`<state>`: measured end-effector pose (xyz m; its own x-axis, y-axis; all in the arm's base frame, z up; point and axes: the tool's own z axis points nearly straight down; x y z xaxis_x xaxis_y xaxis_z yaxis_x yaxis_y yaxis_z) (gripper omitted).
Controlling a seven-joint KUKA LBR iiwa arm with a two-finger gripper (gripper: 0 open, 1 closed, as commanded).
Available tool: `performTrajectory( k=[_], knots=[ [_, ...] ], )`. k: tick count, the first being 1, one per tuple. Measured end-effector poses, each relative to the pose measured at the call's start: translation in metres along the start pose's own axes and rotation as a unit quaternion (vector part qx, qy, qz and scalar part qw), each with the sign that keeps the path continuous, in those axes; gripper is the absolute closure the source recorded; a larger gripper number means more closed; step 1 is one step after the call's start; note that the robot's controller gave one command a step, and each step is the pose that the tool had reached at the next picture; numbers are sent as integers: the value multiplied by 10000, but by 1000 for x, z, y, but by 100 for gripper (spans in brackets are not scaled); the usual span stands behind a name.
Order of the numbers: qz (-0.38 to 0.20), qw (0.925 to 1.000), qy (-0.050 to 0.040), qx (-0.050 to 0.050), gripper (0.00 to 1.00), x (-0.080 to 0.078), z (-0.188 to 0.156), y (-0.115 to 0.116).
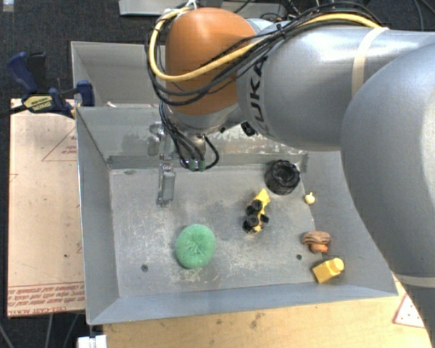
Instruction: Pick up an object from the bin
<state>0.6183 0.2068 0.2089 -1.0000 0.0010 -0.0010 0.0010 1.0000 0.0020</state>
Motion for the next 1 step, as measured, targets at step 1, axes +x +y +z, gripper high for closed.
performTrajectory(
  k=[1],
  knots=[
    [0, 10000, 0, 0, 0, 0, 0, 0]
  ],
)
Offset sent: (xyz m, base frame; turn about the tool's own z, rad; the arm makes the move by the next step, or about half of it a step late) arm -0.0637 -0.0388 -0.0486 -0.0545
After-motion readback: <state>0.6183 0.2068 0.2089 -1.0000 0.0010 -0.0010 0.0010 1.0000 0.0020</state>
